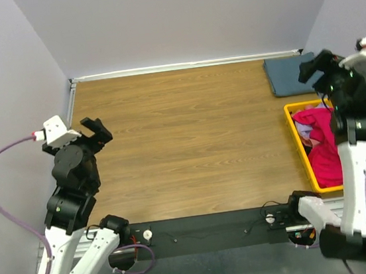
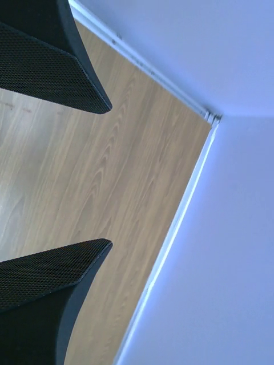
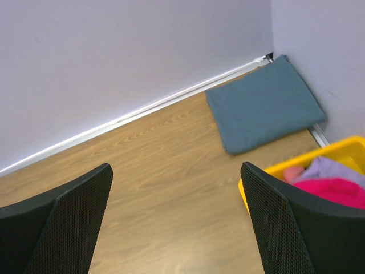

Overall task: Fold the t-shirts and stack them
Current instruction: Reset both grippers

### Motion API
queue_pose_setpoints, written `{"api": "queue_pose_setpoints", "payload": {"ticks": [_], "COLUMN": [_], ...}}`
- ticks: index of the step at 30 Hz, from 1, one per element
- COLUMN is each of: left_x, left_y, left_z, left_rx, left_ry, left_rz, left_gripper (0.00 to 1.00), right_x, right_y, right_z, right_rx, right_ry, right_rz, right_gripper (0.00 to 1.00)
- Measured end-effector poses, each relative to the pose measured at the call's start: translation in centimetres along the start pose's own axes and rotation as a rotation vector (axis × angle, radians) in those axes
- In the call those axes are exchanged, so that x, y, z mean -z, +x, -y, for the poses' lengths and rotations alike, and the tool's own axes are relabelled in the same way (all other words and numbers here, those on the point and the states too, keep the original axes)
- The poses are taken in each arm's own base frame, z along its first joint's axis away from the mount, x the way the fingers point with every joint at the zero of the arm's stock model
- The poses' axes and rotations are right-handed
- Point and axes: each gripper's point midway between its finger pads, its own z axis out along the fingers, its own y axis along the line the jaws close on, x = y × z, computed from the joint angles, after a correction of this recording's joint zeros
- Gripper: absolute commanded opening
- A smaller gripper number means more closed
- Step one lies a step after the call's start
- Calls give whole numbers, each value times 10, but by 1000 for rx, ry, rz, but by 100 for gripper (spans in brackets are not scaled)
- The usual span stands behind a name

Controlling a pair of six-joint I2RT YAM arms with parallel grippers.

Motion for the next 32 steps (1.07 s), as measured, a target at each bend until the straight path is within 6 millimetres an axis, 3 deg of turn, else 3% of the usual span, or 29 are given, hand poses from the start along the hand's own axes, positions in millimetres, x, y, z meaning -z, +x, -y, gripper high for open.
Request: {"api": "queue_pose_setpoints", "payload": {"ticks": [3, 6, 9, 11, 19, 32], "left_x": [15, 27, 38, 46, 71, 60], "left_y": [-15, -18, -16, -13, -35, -25], "left_z": [-18, -32, -45, -55, -70, -63], "left_rx": [28, 36, 42, 46, 99, 133], "left_ry": [-40, -54, -59, -59, -40, -52], "left_rz": [63, 106, 149, 179, 291, 243], "left_gripper": [98, 98, 98, 98, 98, 98], "right_x": [57, 99, 134, 145, 152, 161], "right_y": [-1, 1, -1, -2, 13, 24], "right_z": [3, 7, 9, 9, 4, 0], "right_rx": [-13, -18, -12, -4, 75, 130], "right_ry": [14, 19, 16, 10, -27, -73], "right_rz": [80, 170, 254, 284, 242, 224], "right_gripper": [100, 100, 100, 100, 100, 100]}}
